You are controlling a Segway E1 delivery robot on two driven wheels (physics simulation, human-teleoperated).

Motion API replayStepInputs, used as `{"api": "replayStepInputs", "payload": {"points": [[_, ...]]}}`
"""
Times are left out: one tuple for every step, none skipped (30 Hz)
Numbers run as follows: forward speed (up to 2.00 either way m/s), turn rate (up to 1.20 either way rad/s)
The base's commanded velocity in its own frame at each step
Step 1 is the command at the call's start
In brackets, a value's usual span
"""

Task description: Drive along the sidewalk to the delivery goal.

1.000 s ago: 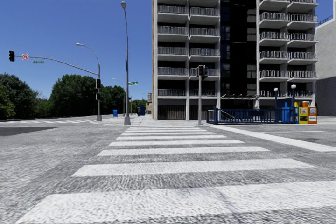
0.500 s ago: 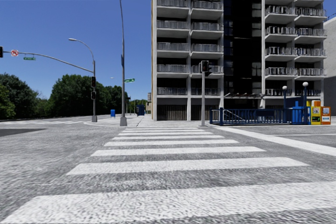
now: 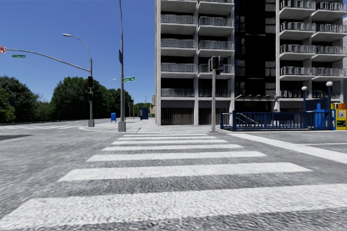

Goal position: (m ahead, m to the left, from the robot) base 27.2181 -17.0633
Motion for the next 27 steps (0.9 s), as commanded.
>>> {"api": "replayStepInputs", "payload": {"points": [[2.00, 0.00], [2.00, 0.00], [2.00, 0.00], [2.00, 0.00], [2.00, 0.00], [2.00, 0.00], [2.00, 0.00], [2.00, 0.00], [2.00, 0.00], [2.00, 0.00], [2.00, 0.00], [2.00, 0.00], [2.00, 0.00], [2.00, 0.00], [2.00, 0.00], [2.00, 0.00], [2.00, 0.00], [2.00, 0.00], [2.00, 0.00], [2.00, 0.00], [2.00, 0.00], [2.00, 0.00], [2.00, 0.00], [2.00, 0.00], [2.00, 0.00], [2.00, 0.00], [2.00, 0.00]]}}
